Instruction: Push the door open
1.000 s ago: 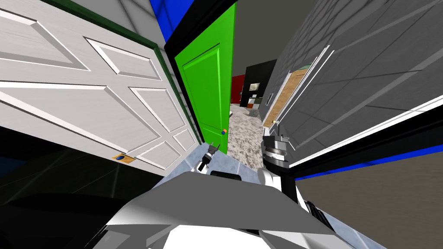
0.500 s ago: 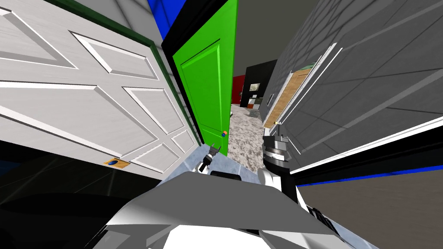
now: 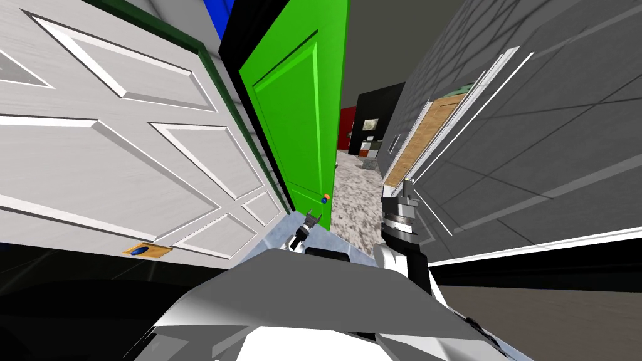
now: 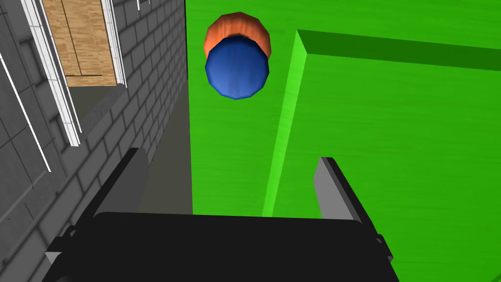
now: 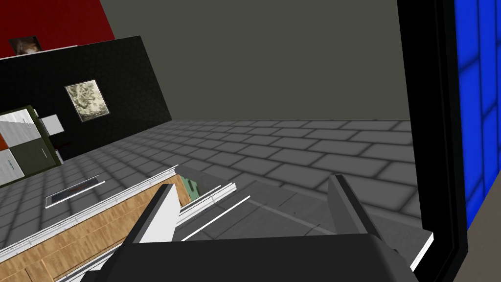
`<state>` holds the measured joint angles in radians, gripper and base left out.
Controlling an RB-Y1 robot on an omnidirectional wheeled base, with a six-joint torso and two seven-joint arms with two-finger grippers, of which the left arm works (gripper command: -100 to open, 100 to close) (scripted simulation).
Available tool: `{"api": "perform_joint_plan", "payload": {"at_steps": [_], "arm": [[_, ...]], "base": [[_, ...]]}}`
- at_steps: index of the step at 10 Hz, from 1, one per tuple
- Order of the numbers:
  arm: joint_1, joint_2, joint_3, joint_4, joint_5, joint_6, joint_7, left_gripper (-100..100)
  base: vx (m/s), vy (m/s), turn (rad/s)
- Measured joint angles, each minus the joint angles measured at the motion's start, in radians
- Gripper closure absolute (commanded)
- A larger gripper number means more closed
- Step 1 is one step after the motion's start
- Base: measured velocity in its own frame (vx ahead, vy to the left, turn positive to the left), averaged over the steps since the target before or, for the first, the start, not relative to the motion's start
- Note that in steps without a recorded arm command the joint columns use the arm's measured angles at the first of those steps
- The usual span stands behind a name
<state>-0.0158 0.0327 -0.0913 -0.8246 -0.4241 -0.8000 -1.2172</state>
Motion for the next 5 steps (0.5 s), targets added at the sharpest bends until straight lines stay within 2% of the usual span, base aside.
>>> {"api": "perform_joint_plan", "payload": {"at_steps": [3,5], "arm": [[-0.001,0.012,0.004,0.003,0.002,0.002,-0.004,-100],[-0.003,0.013,0.009,0.011,0.004,0.000,-0.009,-100]], "base": [[0.175,-0.052,-0.020],[0.185,-0.098,-0.020]]}}
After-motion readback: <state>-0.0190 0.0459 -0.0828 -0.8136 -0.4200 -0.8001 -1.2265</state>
